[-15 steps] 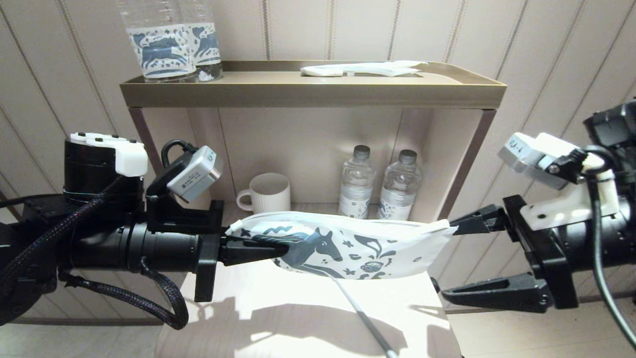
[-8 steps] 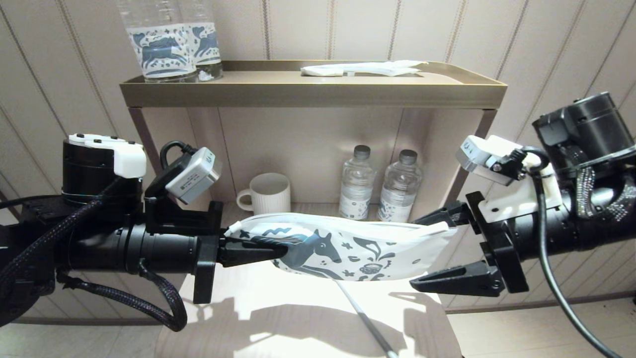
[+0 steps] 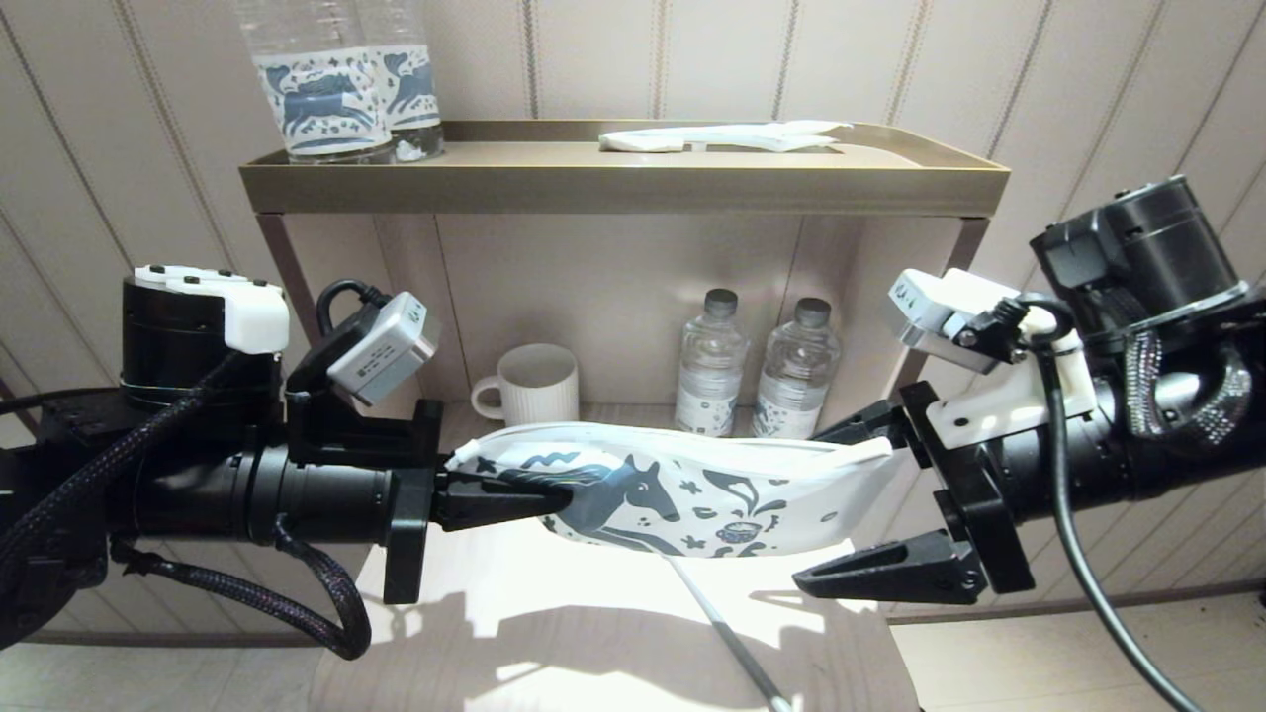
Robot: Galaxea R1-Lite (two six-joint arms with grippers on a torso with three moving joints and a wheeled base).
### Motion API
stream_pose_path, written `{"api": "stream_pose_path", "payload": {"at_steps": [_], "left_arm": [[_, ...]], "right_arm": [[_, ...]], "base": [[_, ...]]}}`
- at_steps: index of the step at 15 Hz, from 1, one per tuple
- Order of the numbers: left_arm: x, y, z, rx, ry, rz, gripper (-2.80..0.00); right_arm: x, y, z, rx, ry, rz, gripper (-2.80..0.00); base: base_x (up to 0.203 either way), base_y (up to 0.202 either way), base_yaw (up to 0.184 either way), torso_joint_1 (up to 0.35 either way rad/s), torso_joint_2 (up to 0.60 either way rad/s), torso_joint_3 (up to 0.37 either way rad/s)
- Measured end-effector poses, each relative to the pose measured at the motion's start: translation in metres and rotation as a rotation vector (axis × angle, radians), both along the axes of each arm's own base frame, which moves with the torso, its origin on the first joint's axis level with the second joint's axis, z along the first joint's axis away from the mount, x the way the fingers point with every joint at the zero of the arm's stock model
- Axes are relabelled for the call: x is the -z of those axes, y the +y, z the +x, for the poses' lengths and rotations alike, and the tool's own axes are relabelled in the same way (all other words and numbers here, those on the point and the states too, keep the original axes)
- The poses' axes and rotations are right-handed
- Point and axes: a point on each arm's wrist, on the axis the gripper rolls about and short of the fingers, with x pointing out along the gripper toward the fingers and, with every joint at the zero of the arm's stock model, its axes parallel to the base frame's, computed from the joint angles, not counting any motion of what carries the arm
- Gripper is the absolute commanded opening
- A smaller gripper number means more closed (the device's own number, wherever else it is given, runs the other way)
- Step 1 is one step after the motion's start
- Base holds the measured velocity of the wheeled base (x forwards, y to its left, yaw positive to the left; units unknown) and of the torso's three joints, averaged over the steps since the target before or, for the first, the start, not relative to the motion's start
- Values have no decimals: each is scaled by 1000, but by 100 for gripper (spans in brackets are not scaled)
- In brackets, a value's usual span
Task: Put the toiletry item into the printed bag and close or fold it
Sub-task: Hand it to the other hand
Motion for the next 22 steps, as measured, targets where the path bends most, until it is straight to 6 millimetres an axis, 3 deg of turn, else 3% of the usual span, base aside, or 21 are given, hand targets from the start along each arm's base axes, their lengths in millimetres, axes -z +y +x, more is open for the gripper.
{"api": "stream_pose_path", "payload": {"at_steps": [5,6,7,14,22], "left_arm": [[0,0,0,1,2,1,-280],[0,0,0,1,1,0,-280],[0,0,0,0,1,0,-280],[1,0,0,0,4,2,-280],[3,-1,2,0,9,6,-280]], "right_arm": [[0,0,-1,0,1,-1,0],[0,-1,-1,1,2,-3,-23],[1,-1,-1,1,4,-7,-280],[-5,1,2,-15,-36,-7,-280],[1,0,3,-11,-16,-17,-280]], "base": [[0,0,0,0,0,0],[0,0,0,0,0,0],[0,0,0,0,0,0],[0,0,0,0,0,0],[0,0,0,0,0,0]]}}
